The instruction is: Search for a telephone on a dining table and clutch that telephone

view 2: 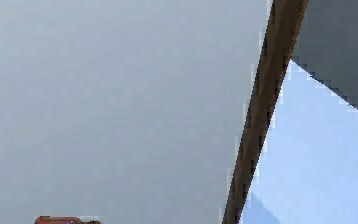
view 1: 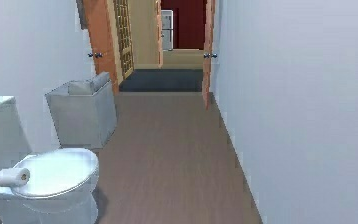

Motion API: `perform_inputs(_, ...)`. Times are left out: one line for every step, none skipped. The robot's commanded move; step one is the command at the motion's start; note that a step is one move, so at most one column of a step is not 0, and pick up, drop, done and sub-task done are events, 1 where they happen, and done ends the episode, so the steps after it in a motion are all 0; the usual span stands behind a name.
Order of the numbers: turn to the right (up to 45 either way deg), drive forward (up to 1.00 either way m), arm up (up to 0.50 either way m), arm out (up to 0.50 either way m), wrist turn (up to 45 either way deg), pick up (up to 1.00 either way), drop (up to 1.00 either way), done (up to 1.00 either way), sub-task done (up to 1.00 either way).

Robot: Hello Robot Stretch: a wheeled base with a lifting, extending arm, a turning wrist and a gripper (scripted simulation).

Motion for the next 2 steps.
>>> perform_inputs(0.0, 0.15, 0.00, 0.00, 0.0, 0.00, 0.00, 0.00, 0.00)
perform_inputs(0.0, 1.00, 0.00, 0.00, 0.0, 0.00, 0.00, 0.00, 0.00)
